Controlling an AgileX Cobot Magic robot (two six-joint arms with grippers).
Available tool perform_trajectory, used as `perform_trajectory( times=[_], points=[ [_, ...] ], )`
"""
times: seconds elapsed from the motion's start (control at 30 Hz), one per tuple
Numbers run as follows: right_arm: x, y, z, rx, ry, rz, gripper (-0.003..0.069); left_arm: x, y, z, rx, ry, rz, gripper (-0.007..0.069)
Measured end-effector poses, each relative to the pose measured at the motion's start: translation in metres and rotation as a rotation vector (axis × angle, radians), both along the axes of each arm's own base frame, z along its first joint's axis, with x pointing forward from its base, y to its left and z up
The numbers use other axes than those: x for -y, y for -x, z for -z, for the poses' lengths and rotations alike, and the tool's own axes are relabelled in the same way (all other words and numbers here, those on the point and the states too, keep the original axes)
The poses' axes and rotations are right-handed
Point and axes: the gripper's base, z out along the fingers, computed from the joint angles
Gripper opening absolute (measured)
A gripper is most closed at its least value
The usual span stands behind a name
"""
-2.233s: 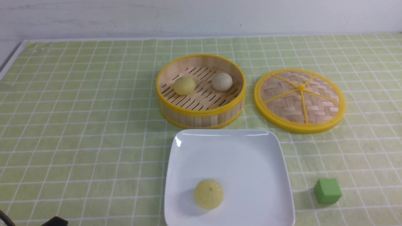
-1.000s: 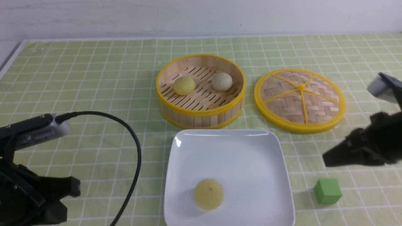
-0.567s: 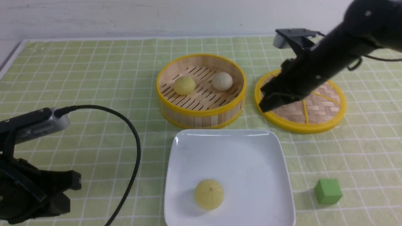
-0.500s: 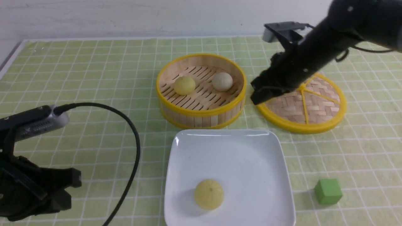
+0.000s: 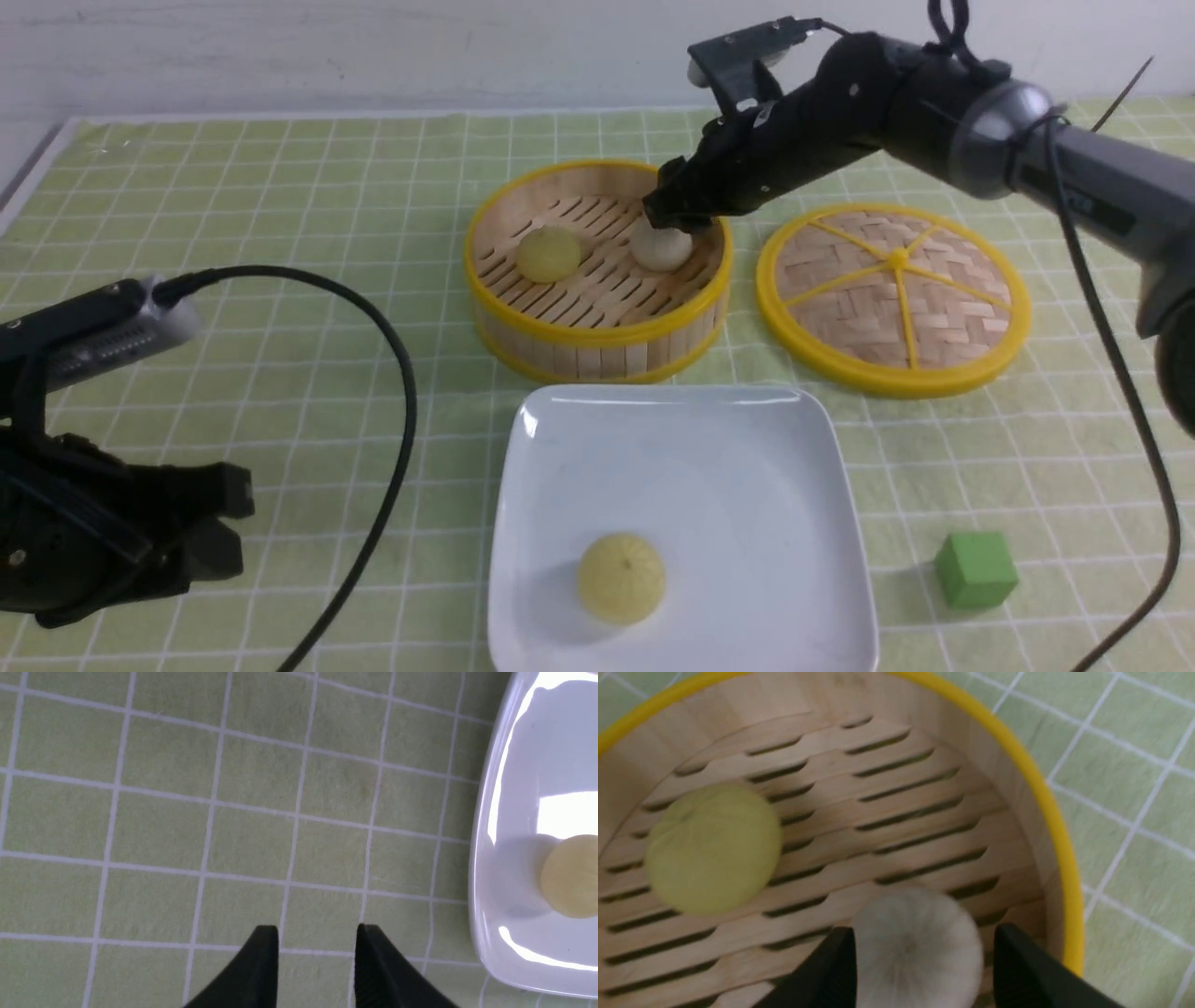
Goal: Put the steamed buns into the plate on the green tablecloth.
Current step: 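Reach toward a bun in the bamboo steamer with the right gripper, then move the steamed bun from the bamboo steamer onto the white plate with the right gripper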
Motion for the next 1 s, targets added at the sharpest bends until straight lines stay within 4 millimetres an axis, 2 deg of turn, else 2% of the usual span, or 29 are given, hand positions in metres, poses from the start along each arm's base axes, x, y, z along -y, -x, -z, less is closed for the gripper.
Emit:
perform_trajectory(
  times=[0.17, 0.3, 0.33, 0.37, 0.43, 0.47, 0.5, 0.53, 0.6, 0.63, 0.67, 0.73, 0.8, 0.9, 0.97, 1.0],
  points=[
    [-0.001, -0.008, 0.018, 0.028, -0.003, 0.028, 0.0404, 0.0, 0.0, 0.0, 0.0, 0.003, -0.001, 0.0263],
    [-0.008, -0.008, 0.026, 0.015, -0.013, 0.024, 0.0362, 0.0, 0.0, 0.0, 0.0, 0.003, -0.001, 0.0263],
    [-0.01, -0.007, 0.028, -0.002, -0.021, 0.02, 0.0299, 0.0, 0.0, 0.0, 0.0, 0.004, -0.001, 0.0263],
    [-0.01, -0.007, 0.028, -0.002, -0.021, 0.02, 0.0289, 0.0, 0.0, 0.0, 0.0, 0.004, -0.001, 0.0263],
    [-0.011, -0.005, 0.024, -0.009, -0.023, 0.013, 0.0124, 0.0, 0.0, 0.0, 0.0, 0.004, -0.001, 0.0263],
    [-0.011, -0.004, 0.022, -0.011, -0.023, 0.009, 0.0075, 0.0, 0.0, 0.0, 0.0, 0.004, -0.001, 0.0263],
    [-0.011, -0.004, 0.021, -0.01, -0.024, 0.009, 0.0064, 0.0, 0.0, 0.0, 0.0, 0.004, -0.001, 0.0263],
    [-0.01, 0.0, 0.013, -0.019, -0.025, -0.002, 0.0021, 0.0, 0.0, 0.0, 0.0, 0.004, -0.001, 0.0263],
    [-0.01, 0.005, -0.002, -0.029, -0.023, -0.023, 0.0021, 0.0, 0.0, 0.0, 0.0, 0.002, 0.0, 0.0263],
    [-0.01, 0.007, -0.004, -0.036, -0.021, -0.028, 0.0021, 0.0, 0.0, 0.0, 0.0, 0.001, 0.0, 0.0263],
    [-0.008, 0.014, -0.023, -0.043, -0.022, -0.049, 0.0022, 0.0, 0.0, 0.0, -0.001, -0.003, 0.001, 0.0263],
    [-0.006, 0.024, -0.048, -0.04, -0.026, -0.073, 0.0022, 0.0, 0.0, 0.0, 0.0, -0.007, 0.002, 0.0263],
    [-0.001, 0.045, -0.084, -0.07, -0.028, -0.113, 0.0022, -0.001, 0.0, 0.0, -0.003, -0.011, 0.004, 0.0263],
    [0.008, 0.073, -0.122, -0.129, -0.017, -0.157, 0.0022, -0.001, 0.0, 0.0, -0.003, -0.015, 0.005, 0.0255],
    [0.015, 0.095, -0.139, -0.212, -0.002, -0.178, 0.0022, -0.001, 0.0, 0.0, -0.003, -0.015, 0.005, 0.025],
    [0.016, 0.098, -0.14, -0.231, 0.0, -0.18, 0.0022, -0.001, 0.0, 0.0, -0.003, -0.015, 0.005, 0.025]
  ],
)
